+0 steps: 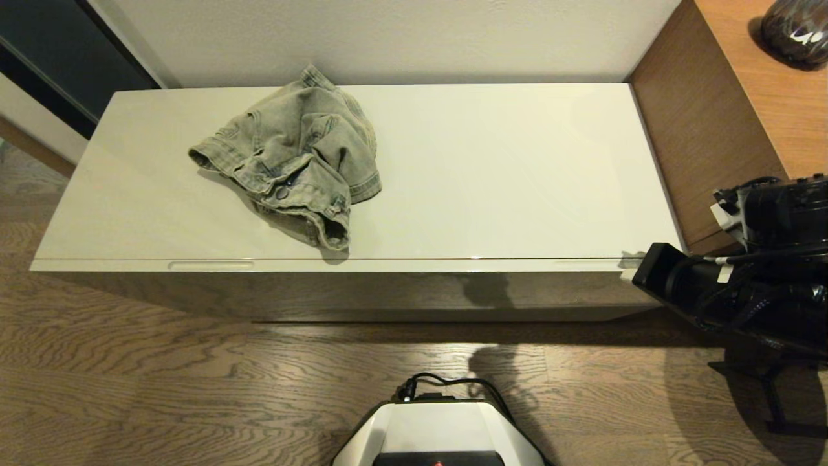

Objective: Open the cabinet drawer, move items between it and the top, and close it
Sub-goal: Open the drawer

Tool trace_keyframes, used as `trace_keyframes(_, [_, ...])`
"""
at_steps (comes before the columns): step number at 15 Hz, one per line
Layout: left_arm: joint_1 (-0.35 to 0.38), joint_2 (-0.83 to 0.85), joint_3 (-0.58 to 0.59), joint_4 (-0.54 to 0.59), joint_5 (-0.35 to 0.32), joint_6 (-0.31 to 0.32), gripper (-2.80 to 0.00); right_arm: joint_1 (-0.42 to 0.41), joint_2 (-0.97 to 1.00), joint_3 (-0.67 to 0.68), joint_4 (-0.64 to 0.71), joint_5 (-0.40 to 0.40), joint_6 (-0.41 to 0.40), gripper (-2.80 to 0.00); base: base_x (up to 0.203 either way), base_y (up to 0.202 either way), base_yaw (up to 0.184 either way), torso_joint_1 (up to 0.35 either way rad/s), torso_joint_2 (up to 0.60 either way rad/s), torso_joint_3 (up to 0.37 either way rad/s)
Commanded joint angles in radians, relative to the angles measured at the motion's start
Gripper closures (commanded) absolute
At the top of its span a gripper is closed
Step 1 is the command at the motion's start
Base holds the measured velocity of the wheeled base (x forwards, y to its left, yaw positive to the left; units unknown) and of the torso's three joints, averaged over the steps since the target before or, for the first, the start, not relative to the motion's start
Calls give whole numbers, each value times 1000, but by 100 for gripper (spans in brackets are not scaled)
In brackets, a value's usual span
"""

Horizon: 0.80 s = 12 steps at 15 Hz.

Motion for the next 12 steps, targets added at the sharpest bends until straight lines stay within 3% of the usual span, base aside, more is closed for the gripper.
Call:
trace_keyframes(1, [0, 1, 0, 0, 0, 1, 0, -12, 2, -2, -5, 1, 8, 0, 0, 0, 0, 0, 0, 0])
trace_keyframes(6, [0, 1, 0, 0, 0, 1, 0, -31, 75, -6, -141, 2, 8, 0, 0, 0, 0, 0, 0, 0])
trace_keyframes(12, [0, 1, 0, 0, 0, 1, 0, -31, 100, -16, -140, 1, 9, 0, 0, 0, 0, 0, 0, 0])
